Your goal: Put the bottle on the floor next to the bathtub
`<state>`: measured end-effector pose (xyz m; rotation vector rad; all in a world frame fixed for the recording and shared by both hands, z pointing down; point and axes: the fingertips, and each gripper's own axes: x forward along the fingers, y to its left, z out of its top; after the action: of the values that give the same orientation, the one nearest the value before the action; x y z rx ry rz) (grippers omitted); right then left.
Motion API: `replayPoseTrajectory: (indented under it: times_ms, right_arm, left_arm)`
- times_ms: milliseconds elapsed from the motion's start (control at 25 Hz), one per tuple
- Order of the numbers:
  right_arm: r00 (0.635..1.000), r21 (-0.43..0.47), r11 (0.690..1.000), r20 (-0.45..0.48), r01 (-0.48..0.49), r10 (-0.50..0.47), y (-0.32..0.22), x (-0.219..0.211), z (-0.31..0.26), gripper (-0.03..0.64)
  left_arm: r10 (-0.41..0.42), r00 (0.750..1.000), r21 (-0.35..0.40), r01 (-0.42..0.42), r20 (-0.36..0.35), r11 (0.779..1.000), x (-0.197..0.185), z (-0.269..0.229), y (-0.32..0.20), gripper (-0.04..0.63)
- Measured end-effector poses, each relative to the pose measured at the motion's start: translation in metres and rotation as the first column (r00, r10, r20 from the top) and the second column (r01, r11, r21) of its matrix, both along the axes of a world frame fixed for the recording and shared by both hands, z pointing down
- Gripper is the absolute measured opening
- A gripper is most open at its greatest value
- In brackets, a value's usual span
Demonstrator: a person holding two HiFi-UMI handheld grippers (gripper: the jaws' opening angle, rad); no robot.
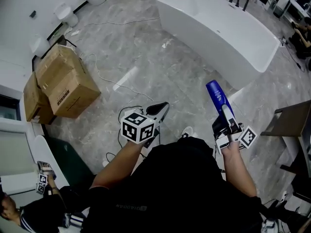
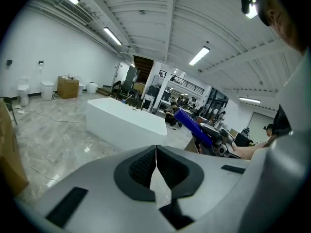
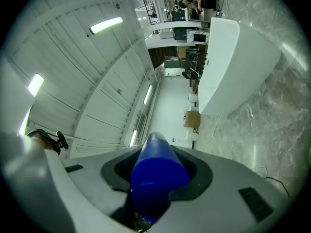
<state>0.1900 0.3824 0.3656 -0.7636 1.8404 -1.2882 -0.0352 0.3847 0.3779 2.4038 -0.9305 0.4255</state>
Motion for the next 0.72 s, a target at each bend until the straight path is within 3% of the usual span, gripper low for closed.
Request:
replayPoseTrajectory:
  times_ms: [320,480,720]
  right_arm:
    - [1.000,-0.015,1.000,-0.015,0.000,-0.001,-0.060,0.034,0.011,0.170]
    - [1.000,-0.064,0.998,0.005,-0.015,0.015,-0.075,0.044,0.028,0.170]
    - [0.999,-0.080,0.996,0.025,-0.042,0.044,-0.090,0.048,0.039,0.170]
  left_arm:
    - [0.033,0.998,-0.032,-0.031,0.046,0.999,0.034,0.001,-0.076,0.017]
    - [0.058,0.998,-0.129,-0.054,0.025,0.990,0.054,0.016,-0.094,0.017]
    - [0.089,0.994,-0.129,-0.081,0.062,0.988,0.056,0.020,-0.116,0.017]
